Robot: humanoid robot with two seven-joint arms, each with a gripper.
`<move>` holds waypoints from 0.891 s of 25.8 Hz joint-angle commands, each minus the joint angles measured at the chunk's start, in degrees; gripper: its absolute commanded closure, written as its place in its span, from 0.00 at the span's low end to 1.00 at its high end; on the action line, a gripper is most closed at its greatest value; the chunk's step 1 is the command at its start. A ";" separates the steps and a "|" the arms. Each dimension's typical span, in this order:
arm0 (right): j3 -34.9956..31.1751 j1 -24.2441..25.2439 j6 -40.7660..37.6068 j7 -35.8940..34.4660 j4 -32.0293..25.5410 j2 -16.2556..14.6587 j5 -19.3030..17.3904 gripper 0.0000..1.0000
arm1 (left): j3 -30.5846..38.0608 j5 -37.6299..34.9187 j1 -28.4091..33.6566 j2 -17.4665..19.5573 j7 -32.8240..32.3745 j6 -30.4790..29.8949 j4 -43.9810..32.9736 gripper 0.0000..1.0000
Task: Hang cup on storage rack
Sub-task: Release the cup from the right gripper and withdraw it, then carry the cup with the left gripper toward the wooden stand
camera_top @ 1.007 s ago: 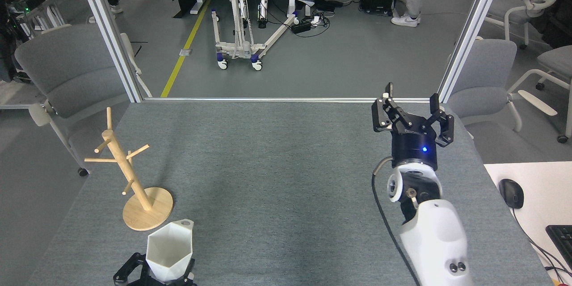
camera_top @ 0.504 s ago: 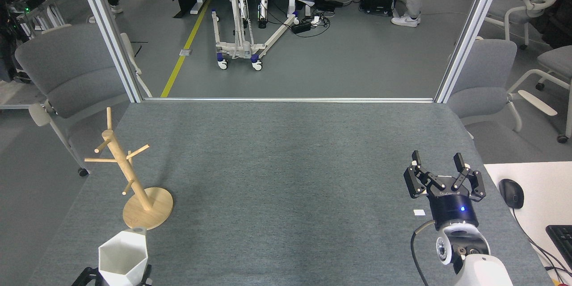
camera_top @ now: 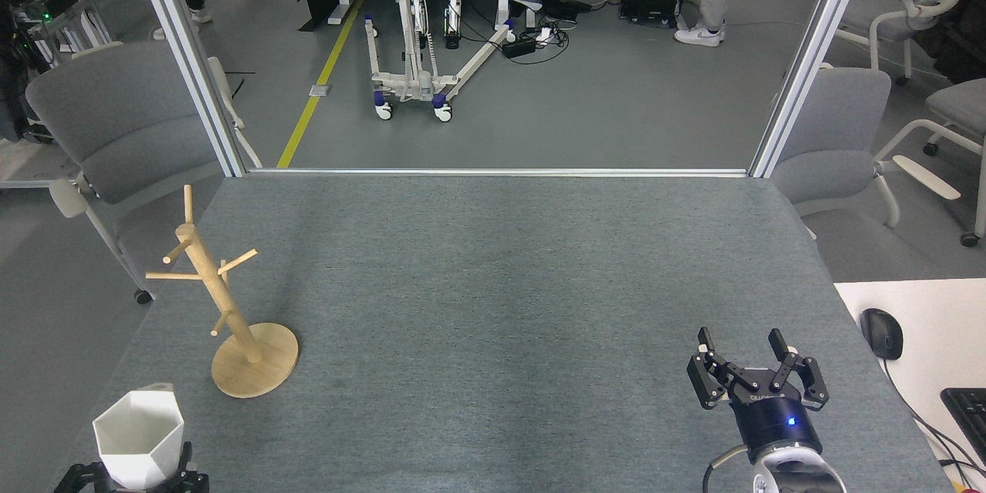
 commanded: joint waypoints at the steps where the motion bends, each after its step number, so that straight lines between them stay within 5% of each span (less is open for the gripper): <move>1: -0.43 2.44 -0.15 0.31 -4.38 1.82 0.11 0.00 | 0.23 -0.17 -5.17 0.57 -1.49 2.24 5.01 1.00; 4: -0.43 4.72 -1.03 0.31 -6.40 5.25 2.22 0.00 | 0.31 -0.08 -8.60 2.59 -3.51 4.08 7.65 1.00; 23: -0.43 2.97 -0.50 0.31 -3.76 4.64 3.54 0.00 | 0.31 0.53 -20.37 7.87 -6.94 8.04 15.83 1.00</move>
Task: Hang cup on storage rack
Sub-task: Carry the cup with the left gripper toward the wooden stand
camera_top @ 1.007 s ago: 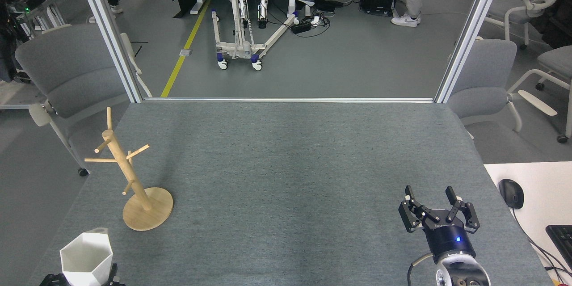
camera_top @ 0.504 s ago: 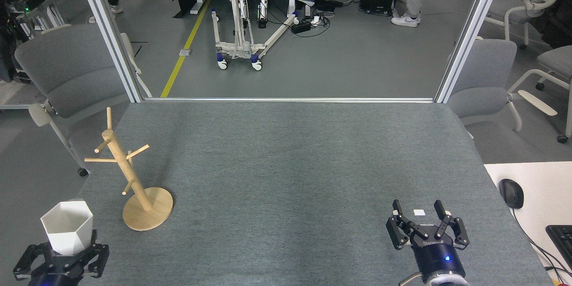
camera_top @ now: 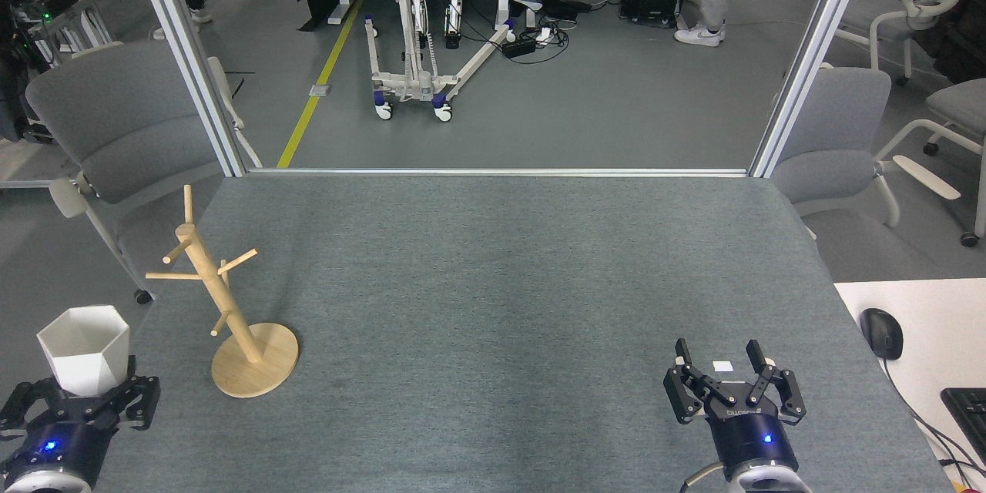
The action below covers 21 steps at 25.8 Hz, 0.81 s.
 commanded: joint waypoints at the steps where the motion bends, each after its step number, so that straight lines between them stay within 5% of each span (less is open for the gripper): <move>1: -0.01 -0.02 0.04 0.00 0.20 -0.21 -0.04 0.00 | 0.10 0.49 -2.08 0.53 -0.80 -0.33 0.44 1.00; 21: -0.54 -3.71 -0.05 -0.09 0.20 -0.47 -0.04 0.00 | -0.25 1.55 -3.93 0.44 -1.76 -1.38 -2.47 1.00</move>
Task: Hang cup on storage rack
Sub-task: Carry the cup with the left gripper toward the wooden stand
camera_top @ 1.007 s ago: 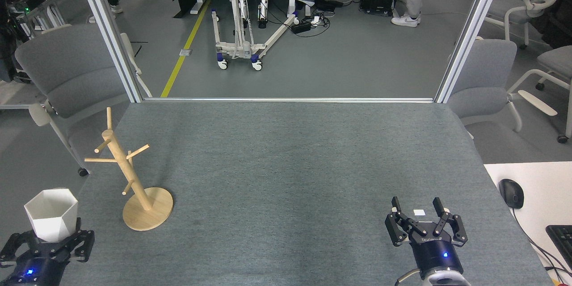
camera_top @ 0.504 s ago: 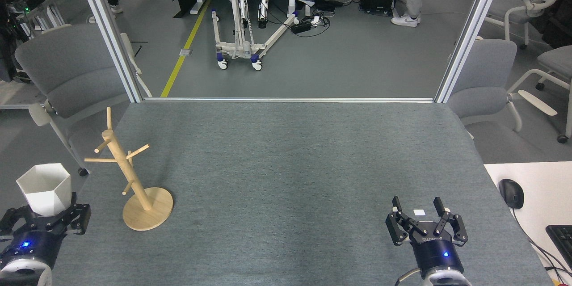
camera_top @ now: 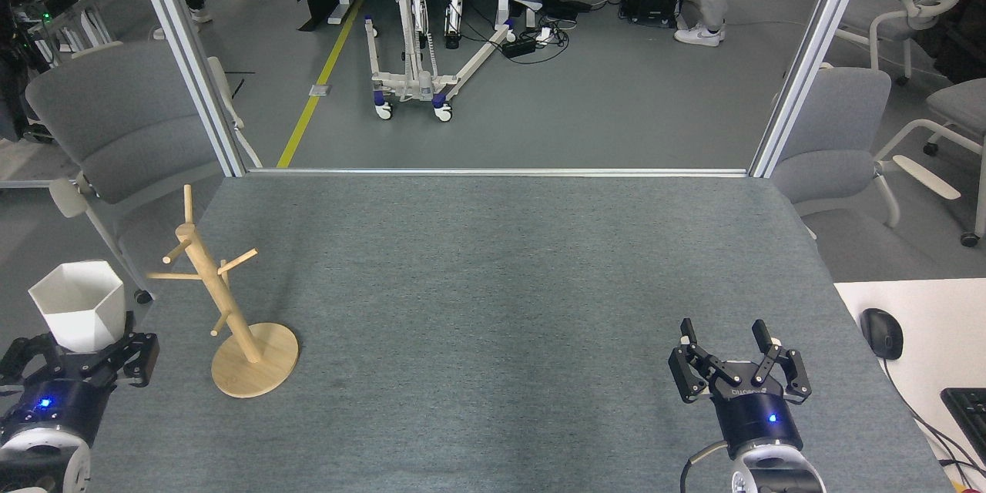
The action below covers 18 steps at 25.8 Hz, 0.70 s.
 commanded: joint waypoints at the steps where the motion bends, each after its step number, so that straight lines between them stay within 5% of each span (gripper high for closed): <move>1: -0.01 -0.90 -0.09 0.10 0.00 -0.17 0.00 0.00 | -0.45 -0.57 -0.16 -0.15 -0.17 0.02 -0.08 1.00; 18: 0.17 -2.40 -0.09 0.19 0.08 0.01 0.09 0.00 | -4.85 -5.23 -1.22 -0.94 -1.05 0.63 -0.08 1.00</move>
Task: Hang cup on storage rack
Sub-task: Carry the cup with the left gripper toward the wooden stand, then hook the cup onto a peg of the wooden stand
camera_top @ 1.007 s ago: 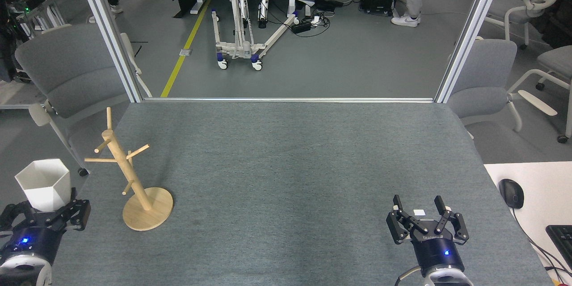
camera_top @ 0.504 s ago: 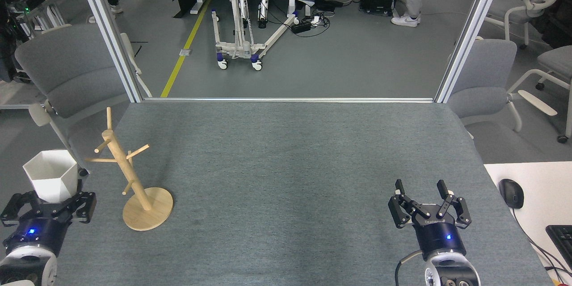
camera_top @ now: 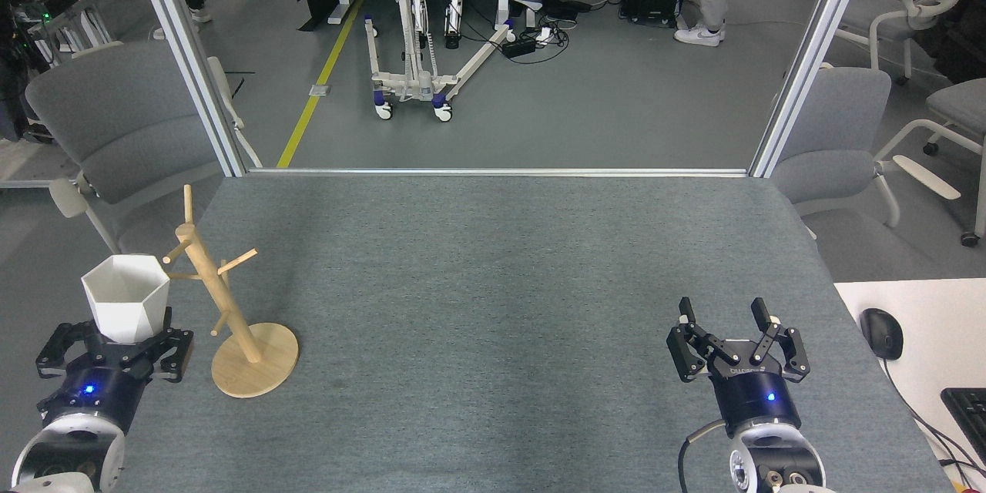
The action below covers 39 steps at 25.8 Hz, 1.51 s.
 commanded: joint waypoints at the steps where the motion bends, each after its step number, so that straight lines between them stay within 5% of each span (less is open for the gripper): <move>1: 0.00 0.18 -0.06 -0.05 0.06 -0.04 0.01 0.00 | -0.20 -0.47 0.01 0.08 0.02 0.01 0.00 1.00; 24: 0.00 -0.35 -0.50 2.85 0.06 -0.04 0.01 0.00 | -3.98 -2.31 2.20 0.43 0.54 -0.51 -2.02 1.00; 25: 0.00 -0.35 -0.50 2.85 0.06 -0.13 0.01 0.00 | -3.98 -2.31 2.11 0.35 0.37 -0.42 -2.02 0.98; 27: 0.00 -0.26 -0.50 2.85 0.06 -0.04 0.01 0.00 | -3.98 -2.40 1.76 0.26 0.19 0.10 -1.67 0.45; 28: 0.00 -0.26 -0.50 2.86 0.06 -0.04 0.01 0.00 | -3.98 -2.40 1.59 0.08 0.19 0.10 -1.58 0.32; 32: 0.00 -0.26 -0.50 2.85 0.06 0.04 0.01 0.00 | -3.98 -2.31 1.59 -0.18 0.54 0.19 -1.32 0.10; 39: 0.09 -0.26 -0.59 2.94 0.06 -0.13 0.01 0.00 | -3.98 -2.31 1.59 -1.68 0.72 0.10 -0.70 0.06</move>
